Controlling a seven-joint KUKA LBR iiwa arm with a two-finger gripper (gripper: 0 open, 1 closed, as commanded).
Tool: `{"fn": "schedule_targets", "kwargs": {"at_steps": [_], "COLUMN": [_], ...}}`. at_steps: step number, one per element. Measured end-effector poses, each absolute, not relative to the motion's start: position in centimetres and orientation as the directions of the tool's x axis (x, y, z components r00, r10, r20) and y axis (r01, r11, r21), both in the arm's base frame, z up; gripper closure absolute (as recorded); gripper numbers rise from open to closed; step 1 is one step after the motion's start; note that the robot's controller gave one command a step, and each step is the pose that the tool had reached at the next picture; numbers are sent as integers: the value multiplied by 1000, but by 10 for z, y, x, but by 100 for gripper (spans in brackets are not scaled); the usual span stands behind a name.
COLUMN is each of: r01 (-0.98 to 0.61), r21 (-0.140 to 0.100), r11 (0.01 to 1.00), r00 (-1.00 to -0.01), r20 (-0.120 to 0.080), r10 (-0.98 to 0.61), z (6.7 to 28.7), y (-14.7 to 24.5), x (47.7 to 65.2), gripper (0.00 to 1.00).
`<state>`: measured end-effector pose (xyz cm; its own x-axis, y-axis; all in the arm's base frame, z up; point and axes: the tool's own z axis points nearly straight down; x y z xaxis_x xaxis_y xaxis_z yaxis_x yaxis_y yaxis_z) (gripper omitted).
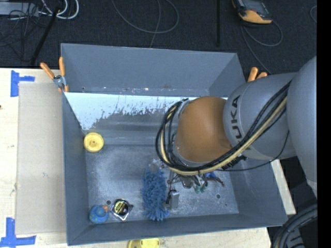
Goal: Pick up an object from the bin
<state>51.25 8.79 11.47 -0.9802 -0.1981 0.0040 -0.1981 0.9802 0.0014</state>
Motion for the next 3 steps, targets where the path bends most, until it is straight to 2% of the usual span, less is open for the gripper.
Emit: {"fn": "schedule_targets", "kwargs": {"at_steps": [1,2,3], "r01": [-316,-315,-343], "r21": [2,2,-1], "r11": [949,949,939], "r00": [-949,-949,-939], "r20": [0,0,-9], "r10": [-316,-315,-343], "z": [80,80,256], "y": [99,99,101], "x": [521,521,511], "gripper": [100,100,100]}}
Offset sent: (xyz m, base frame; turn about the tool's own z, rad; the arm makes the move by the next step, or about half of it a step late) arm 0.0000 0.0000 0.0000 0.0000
